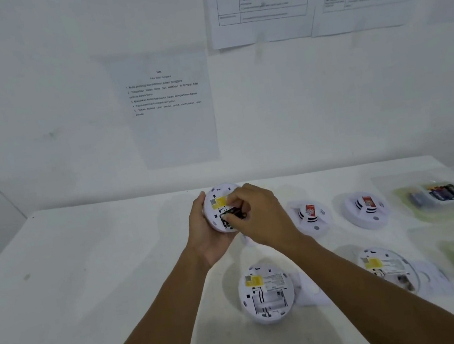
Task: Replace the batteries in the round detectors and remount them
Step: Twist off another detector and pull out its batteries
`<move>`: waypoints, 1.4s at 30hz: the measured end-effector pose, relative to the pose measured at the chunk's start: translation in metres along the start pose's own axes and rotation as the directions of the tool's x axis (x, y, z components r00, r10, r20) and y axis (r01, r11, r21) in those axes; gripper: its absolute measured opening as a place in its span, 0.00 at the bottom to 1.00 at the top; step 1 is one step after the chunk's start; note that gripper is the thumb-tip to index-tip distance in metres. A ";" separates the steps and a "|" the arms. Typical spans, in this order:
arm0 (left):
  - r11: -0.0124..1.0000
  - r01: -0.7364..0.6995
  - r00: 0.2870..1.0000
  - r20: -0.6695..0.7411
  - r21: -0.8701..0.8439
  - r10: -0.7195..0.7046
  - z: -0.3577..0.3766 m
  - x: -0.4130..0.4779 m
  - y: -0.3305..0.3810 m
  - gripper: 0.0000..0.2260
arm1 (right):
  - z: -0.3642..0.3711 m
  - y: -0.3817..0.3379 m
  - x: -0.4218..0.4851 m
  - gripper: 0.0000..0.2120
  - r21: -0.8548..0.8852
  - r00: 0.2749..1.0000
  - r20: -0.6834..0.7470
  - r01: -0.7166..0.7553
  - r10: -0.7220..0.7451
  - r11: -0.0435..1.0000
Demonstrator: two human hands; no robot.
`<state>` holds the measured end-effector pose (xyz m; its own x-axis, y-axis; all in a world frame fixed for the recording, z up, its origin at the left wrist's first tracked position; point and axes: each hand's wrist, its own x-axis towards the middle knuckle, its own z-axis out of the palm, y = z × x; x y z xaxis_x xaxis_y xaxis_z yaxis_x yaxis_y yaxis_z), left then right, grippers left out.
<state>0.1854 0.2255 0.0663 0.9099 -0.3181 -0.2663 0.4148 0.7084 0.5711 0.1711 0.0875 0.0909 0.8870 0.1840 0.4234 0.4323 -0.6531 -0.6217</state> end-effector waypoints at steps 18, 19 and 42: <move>0.970 0.001 0.996 0.085 0.242 -0.023 0.104 -0.014 -0.100 0.22 | -0.101 0.030 -0.079 0.07 -0.112 0.962 -0.272 -0.044 0.012 0.993; 0.970 0.000 0.996 0.086 0.244 -0.022 0.115 -0.015 -0.111 0.22 | -0.112 0.035 -0.086 0.06 -0.108 0.960 -0.280 -0.028 -0.004 0.994; 0.997 0.045 0.995 0.082 0.057 -0.049 0.242 -0.020 -0.291 0.29 | -0.365 0.213 -0.189 0.05 0.054 0.963 0.009 -0.271 0.271 0.961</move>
<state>0.0476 -0.1269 0.0933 0.8858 -0.4035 -0.2294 0.4549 0.6566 0.6016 0.0357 -0.3544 0.1190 0.9723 0.0066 0.2336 0.1840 -0.6383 -0.7475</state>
